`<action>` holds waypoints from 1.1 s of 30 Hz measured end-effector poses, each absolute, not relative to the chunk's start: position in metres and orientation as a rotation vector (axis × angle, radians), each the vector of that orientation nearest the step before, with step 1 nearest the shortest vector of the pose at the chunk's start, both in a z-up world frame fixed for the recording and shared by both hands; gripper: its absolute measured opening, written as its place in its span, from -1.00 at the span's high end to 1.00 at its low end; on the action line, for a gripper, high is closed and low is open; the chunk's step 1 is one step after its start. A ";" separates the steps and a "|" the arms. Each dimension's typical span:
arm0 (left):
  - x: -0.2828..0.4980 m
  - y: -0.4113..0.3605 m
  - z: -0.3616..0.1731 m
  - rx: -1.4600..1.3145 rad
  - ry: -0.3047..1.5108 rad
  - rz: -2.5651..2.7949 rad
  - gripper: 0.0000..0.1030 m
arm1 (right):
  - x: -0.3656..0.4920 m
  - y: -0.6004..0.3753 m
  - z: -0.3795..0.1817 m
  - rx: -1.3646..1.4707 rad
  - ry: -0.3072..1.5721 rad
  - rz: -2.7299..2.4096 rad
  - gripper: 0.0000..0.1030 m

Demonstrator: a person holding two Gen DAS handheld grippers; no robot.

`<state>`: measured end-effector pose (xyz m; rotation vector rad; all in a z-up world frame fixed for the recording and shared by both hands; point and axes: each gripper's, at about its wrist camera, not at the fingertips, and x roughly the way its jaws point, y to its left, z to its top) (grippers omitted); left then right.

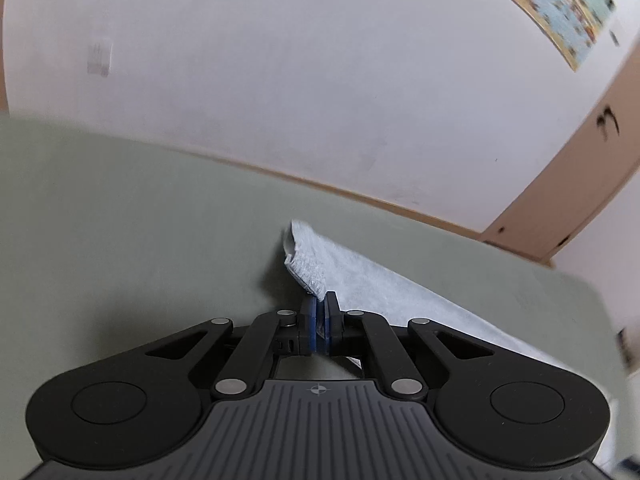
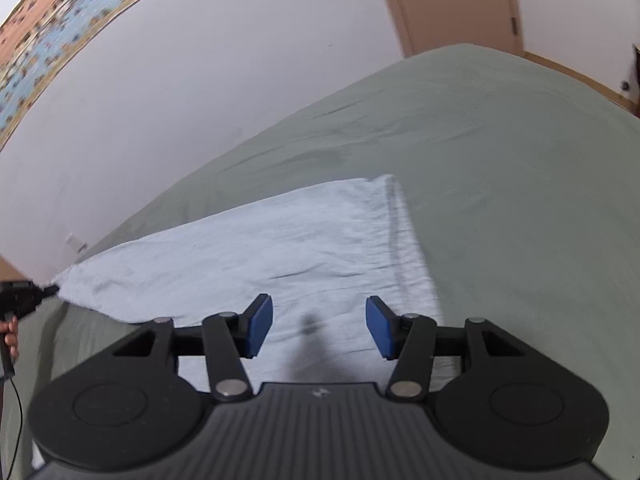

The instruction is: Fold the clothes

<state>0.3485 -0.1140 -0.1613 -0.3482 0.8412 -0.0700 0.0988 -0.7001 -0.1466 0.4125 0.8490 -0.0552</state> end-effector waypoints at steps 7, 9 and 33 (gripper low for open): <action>0.345 -0.108 -0.186 -0.335 0.910 -0.019 0.87 | 0.106 -0.665 -0.131 0.331 0.870 0.008 -0.08; 0.342 -0.105 -0.191 -0.355 0.906 -0.013 0.85 | 0.105 -0.663 -0.130 0.316 0.878 0.010 -0.08; 0.184 -0.141 -0.094 -0.116 0.964 -0.109 -0.11 | 0.007 -0.628 -0.077 0.297 0.866 -0.067 -0.44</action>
